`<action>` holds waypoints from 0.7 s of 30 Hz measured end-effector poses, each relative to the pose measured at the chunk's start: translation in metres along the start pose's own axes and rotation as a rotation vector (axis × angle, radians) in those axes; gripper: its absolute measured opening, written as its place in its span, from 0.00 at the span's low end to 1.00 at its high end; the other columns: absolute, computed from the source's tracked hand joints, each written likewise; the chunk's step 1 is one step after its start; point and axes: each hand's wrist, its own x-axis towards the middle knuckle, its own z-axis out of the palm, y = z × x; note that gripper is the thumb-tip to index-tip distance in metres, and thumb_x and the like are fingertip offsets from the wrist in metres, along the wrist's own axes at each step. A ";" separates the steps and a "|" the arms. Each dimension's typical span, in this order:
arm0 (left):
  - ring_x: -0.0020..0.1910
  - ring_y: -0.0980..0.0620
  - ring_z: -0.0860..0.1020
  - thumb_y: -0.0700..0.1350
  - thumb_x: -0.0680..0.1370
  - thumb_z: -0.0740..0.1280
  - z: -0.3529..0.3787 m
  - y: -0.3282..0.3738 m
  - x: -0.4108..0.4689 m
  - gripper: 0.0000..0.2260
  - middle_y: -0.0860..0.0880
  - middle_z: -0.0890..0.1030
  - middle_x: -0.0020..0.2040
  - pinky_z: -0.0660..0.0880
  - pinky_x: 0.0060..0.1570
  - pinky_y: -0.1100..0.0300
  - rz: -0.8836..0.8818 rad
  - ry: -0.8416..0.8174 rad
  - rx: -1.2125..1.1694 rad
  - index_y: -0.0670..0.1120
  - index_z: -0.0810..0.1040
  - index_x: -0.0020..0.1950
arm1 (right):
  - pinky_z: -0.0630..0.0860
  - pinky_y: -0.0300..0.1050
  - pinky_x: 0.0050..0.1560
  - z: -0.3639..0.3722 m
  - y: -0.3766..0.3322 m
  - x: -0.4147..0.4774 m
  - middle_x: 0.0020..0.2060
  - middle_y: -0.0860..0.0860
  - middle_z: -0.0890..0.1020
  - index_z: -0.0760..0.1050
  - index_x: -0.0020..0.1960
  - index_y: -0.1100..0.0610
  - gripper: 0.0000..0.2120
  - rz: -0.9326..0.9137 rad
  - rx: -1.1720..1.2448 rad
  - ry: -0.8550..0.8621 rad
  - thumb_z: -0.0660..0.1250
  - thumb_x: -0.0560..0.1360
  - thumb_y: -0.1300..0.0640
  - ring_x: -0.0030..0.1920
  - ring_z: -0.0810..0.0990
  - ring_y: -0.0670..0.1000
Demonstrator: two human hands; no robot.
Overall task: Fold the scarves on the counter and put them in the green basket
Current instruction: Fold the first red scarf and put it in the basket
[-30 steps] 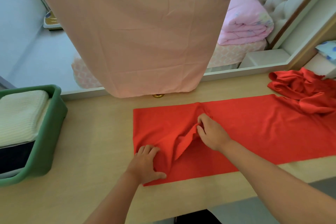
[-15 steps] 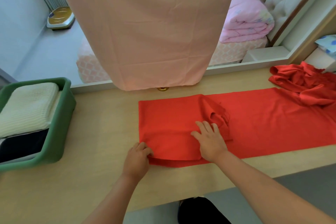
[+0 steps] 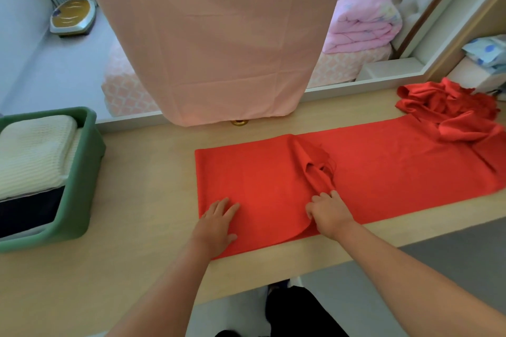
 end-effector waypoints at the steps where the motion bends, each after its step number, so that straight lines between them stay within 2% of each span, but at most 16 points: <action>1: 0.77 0.45 0.53 0.57 0.75 0.69 -0.001 0.000 0.000 0.37 0.49 0.53 0.79 0.62 0.73 0.48 -0.029 -0.046 0.064 0.55 0.54 0.79 | 0.63 0.52 0.61 -0.001 0.002 -0.002 0.54 0.48 0.77 0.75 0.51 0.46 0.13 -0.013 0.021 -0.038 0.63 0.73 0.62 0.58 0.74 0.53; 5: 0.71 0.44 0.60 0.59 0.64 0.75 -0.015 -0.002 -0.001 0.45 0.49 0.57 0.74 0.72 0.63 0.51 -0.086 -0.123 0.244 0.58 0.55 0.76 | 0.65 0.47 0.58 -0.008 0.006 -0.009 0.48 0.45 0.82 0.76 0.42 0.45 0.06 -0.045 0.279 -0.148 0.63 0.70 0.55 0.54 0.77 0.49; 7: 0.68 0.44 0.64 0.60 0.66 0.72 -0.025 0.002 0.003 0.40 0.49 0.62 0.70 0.71 0.62 0.51 -0.143 -0.170 0.297 0.58 0.58 0.74 | 0.71 0.44 0.53 -0.014 0.009 -0.007 0.45 0.46 0.85 0.80 0.42 0.47 0.06 0.016 0.517 -0.087 0.64 0.71 0.52 0.50 0.81 0.49; 10: 0.67 0.44 0.68 0.62 0.74 0.63 -0.040 0.018 0.022 0.26 0.47 0.68 0.67 0.68 0.64 0.49 -0.174 -0.122 0.275 0.53 0.68 0.70 | 0.73 0.42 0.49 -0.023 0.024 0.002 0.45 0.48 0.85 0.81 0.45 0.50 0.07 0.187 0.739 0.176 0.66 0.72 0.57 0.48 0.82 0.52; 12: 0.66 0.44 0.70 0.57 0.78 0.61 -0.048 0.033 0.040 0.21 0.46 0.72 0.65 0.69 0.63 0.49 -0.103 -0.058 0.201 0.50 0.71 0.68 | 0.72 0.42 0.51 -0.025 0.040 0.013 0.48 0.50 0.83 0.80 0.50 0.51 0.09 0.289 0.761 0.249 0.65 0.73 0.59 0.51 0.81 0.53; 15: 0.63 0.44 0.74 0.51 0.79 0.63 -0.056 0.064 0.068 0.16 0.47 0.75 0.62 0.72 0.61 0.50 0.005 0.014 -0.052 0.50 0.71 0.66 | 0.74 0.47 0.60 -0.025 0.067 0.035 0.56 0.53 0.81 0.77 0.60 0.53 0.13 0.423 0.781 0.210 0.64 0.75 0.56 0.59 0.79 0.56; 18: 0.60 0.45 0.75 0.49 0.78 0.64 -0.062 0.099 0.101 0.16 0.48 0.76 0.58 0.73 0.60 0.50 0.072 0.083 -0.196 0.51 0.71 0.66 | 0.71 0.50 0.65 -0.021 0.088 0.060 0.63 0.57 0.77 0.73 0.68 0.54 0.20 0.497 0.779 0.119 0.63 0.78 0.50 0.65 0.75 0.59; 21: 0.61 0.44 0.74 0.45 0.77 0.64 -0.063 0.126 0.134 0.18 0.46 0.75 0.59 0.71 0.62 0.49 0.099 0.117 -0.258 0.50 0.70 0.68 | 0.70 0.51 0.67 -0.018 0.098 0.081 0.64 0.59 0.73 0.72 0.70 0.50 0.23 0.500 0.732 0.056 0.64 0.78 0.44 0.66 0.73 0.61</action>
